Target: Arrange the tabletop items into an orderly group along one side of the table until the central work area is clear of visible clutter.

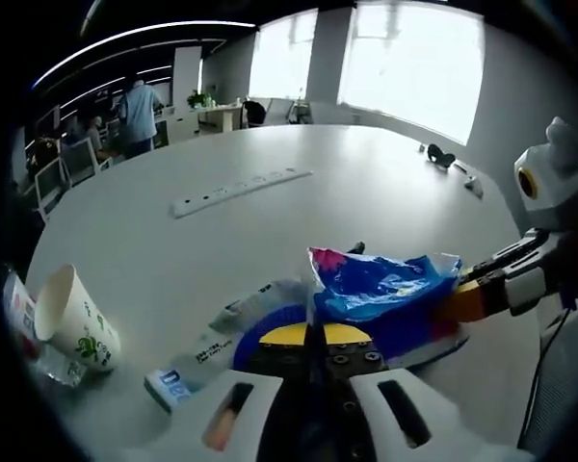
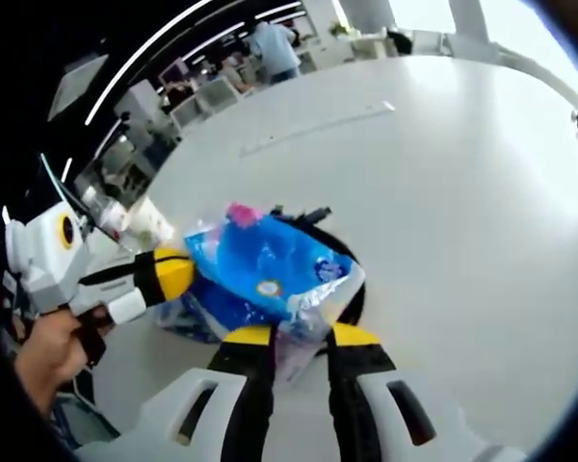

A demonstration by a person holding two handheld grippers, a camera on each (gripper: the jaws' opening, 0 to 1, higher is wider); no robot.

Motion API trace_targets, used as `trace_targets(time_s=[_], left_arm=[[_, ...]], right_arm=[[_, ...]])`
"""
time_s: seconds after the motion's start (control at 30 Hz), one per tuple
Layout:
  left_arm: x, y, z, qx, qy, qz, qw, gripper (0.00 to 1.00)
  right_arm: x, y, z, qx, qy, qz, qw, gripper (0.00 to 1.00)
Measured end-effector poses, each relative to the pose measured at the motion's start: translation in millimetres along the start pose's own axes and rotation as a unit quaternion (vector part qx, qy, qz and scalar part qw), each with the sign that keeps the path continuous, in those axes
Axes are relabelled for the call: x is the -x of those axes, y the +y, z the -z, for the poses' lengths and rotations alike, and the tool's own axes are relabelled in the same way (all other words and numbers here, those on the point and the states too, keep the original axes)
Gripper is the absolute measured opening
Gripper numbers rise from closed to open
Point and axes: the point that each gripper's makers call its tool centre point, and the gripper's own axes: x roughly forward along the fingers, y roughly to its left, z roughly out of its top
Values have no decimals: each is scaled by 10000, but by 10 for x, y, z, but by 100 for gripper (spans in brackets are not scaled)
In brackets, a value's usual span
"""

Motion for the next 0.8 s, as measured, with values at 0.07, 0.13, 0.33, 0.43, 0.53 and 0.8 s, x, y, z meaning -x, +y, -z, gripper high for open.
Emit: trace_targets(time_s=[0.07, 0.13, 0.33, 0.43, 0.53, 0.8], left_arm=[[19, -30, 0, 6, -12, 7, 10000, 1], [25, -42, 2, 12, -5, 7, 10000, 1], [58, -127, 5, 36, -22, 27, 10000, 1], [65, -156, 7, 48, -43, 29, 10000, 0], [82, -213, 13, 55, -47, 50, 10000, 0], [97, -365, 34, 68, -26, 94, 9999, 0]], right_arm=[[19, -11, -7, 15, -35, 21, 10000, 16], [27, -11, 4, 45, -3, 9, 10000, 15], [76, -25, 9, 117, -5, 11, 9999, 9], [104, -54, 19, 91, -8, 12, 10000, 9], [145, -90, 29, 79, -19, 20, 10000, 8], [247, -186, 82, 136, 17, 60, 9999, 7]])
